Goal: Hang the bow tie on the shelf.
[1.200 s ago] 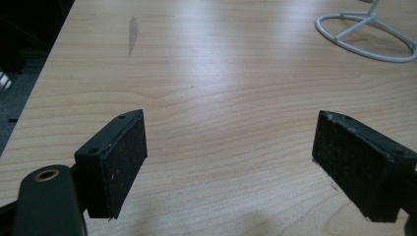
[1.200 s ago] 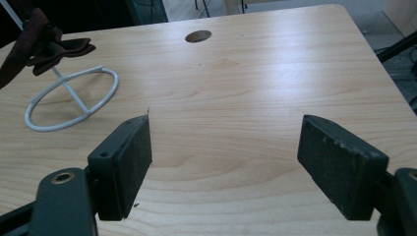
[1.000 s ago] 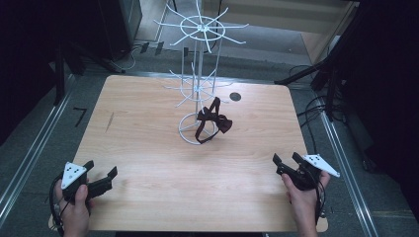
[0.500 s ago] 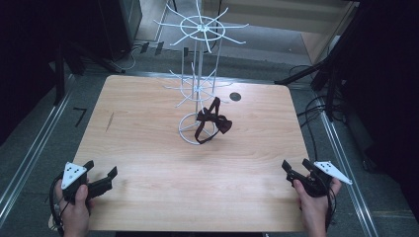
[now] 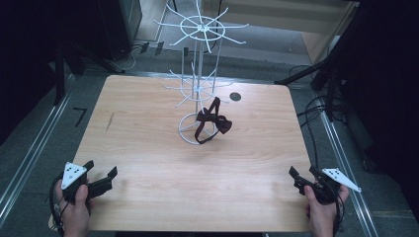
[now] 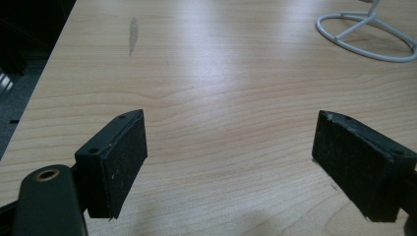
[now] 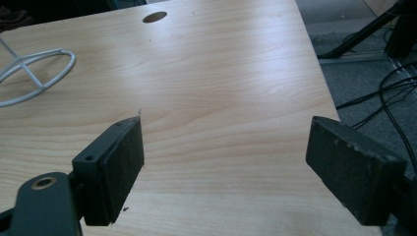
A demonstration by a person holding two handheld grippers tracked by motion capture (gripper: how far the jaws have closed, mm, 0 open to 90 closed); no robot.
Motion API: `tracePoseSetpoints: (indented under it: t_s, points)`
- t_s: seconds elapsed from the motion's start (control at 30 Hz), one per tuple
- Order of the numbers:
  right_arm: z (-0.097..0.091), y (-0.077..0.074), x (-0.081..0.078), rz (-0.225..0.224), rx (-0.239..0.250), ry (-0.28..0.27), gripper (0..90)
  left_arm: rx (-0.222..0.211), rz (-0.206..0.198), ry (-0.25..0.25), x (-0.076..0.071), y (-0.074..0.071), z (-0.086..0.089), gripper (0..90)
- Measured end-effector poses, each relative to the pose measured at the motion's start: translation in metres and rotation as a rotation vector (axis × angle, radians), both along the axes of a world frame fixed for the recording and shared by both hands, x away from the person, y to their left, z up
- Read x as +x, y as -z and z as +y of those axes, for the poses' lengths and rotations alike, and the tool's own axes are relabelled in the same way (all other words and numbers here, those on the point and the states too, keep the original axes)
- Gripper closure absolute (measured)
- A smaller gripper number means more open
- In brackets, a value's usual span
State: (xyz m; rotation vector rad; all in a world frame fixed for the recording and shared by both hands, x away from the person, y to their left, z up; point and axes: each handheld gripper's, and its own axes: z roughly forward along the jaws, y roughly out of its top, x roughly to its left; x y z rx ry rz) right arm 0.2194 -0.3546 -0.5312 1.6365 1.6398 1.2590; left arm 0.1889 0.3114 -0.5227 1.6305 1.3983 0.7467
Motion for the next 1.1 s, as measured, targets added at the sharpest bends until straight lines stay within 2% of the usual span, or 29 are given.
tracePoseSetpoints:
  t_s: [0.4,0.73,0.83,1.1]
  points:
    - [-0.018,0.012,-0.01,0.032,-0.013,0.032,15.1,-0.001,-0.001,0.0,0.0,0.0,0.0,14.2]
    - [-0.028,0.017,-0.021,0.041,-0.021,0.054,15.4,-0.004,-0.002,0.0,0.0,0.0,0.0,14.2]
    - [-0.031,0.017,-0.024,0.041,-0.036,0.06,15.4,-0.005,-0.002,-0.002,0.0,0.0,0.001,14.2]
    - [-0.039,0.021,-0.032,0.051,-0.024,0.082,15.7,-0.006,-0.001,-0.001,0.0,0.0,0.001,14.1]
